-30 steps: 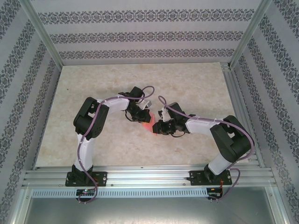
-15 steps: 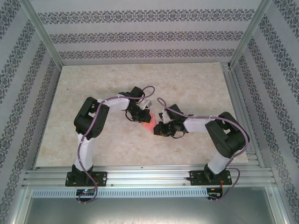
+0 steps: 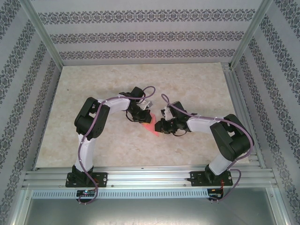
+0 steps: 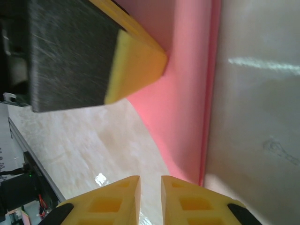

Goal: Fold a paper plane with a square sheet of paper (pick it up from the middle)
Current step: Third fold the triangle at the center of the table.

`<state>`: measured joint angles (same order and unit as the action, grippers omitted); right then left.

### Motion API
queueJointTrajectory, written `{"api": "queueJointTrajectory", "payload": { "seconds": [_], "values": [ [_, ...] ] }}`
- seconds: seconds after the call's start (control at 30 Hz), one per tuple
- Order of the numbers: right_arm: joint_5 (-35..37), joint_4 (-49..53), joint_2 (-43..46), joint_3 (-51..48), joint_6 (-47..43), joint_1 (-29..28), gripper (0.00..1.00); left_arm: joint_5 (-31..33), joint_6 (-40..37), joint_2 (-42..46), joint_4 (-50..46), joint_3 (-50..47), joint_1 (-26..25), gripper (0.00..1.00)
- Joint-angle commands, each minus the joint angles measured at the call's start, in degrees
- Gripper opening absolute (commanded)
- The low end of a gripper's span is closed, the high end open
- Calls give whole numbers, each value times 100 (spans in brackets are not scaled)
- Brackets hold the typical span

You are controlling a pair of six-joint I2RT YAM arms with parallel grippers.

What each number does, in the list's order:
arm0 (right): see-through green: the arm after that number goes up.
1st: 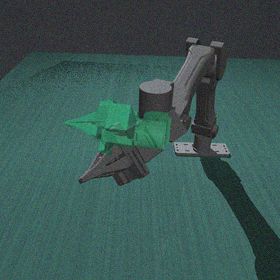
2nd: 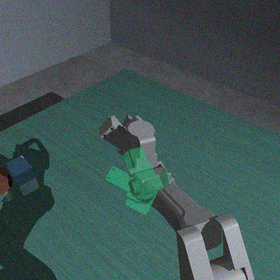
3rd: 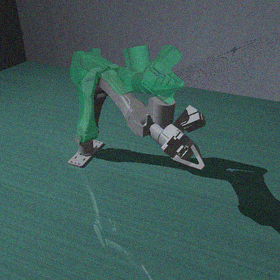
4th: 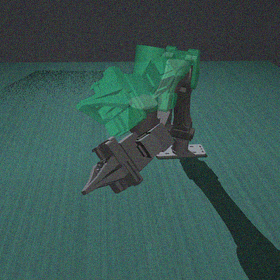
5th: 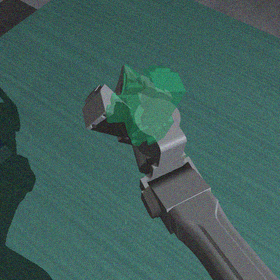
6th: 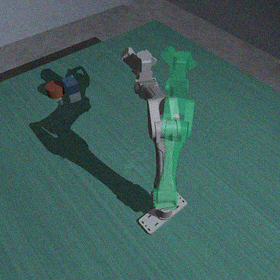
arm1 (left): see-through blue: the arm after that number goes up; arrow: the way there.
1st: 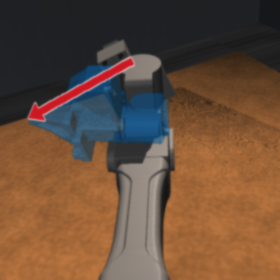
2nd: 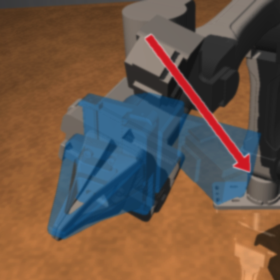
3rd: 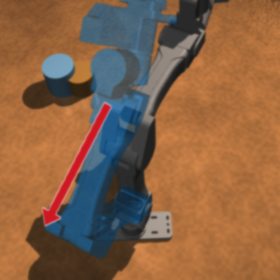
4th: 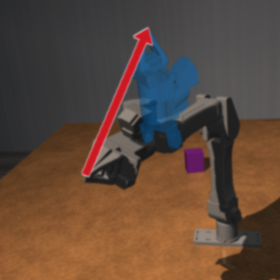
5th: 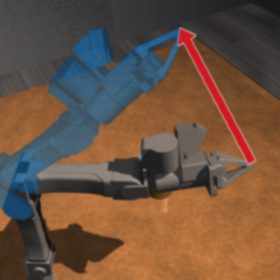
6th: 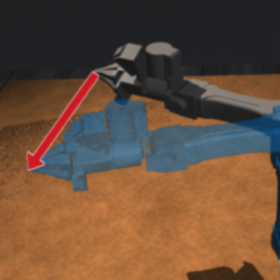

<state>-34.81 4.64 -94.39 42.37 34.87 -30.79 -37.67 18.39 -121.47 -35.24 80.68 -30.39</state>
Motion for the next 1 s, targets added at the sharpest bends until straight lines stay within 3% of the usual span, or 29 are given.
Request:
{"api": "queueJointTrajectory", "payload": {
  "seconds": [0.0,0.27,0.63,0.97],
  "values": [
    [-146,-99,-145,10,31,46,18,146,-150,-213,-114,39,46,10],
    [-53,-265,-715,-230,59,39,15,167,-139,-232,-135,67,45,10],
    [-364,77,-21,120,21,5,17,181,-118,-217,-177,164,50,10],
    [-219,86,-777,-146,-31,-24,16,263,-153,-207,-246,159,44,10]
  ]
}}
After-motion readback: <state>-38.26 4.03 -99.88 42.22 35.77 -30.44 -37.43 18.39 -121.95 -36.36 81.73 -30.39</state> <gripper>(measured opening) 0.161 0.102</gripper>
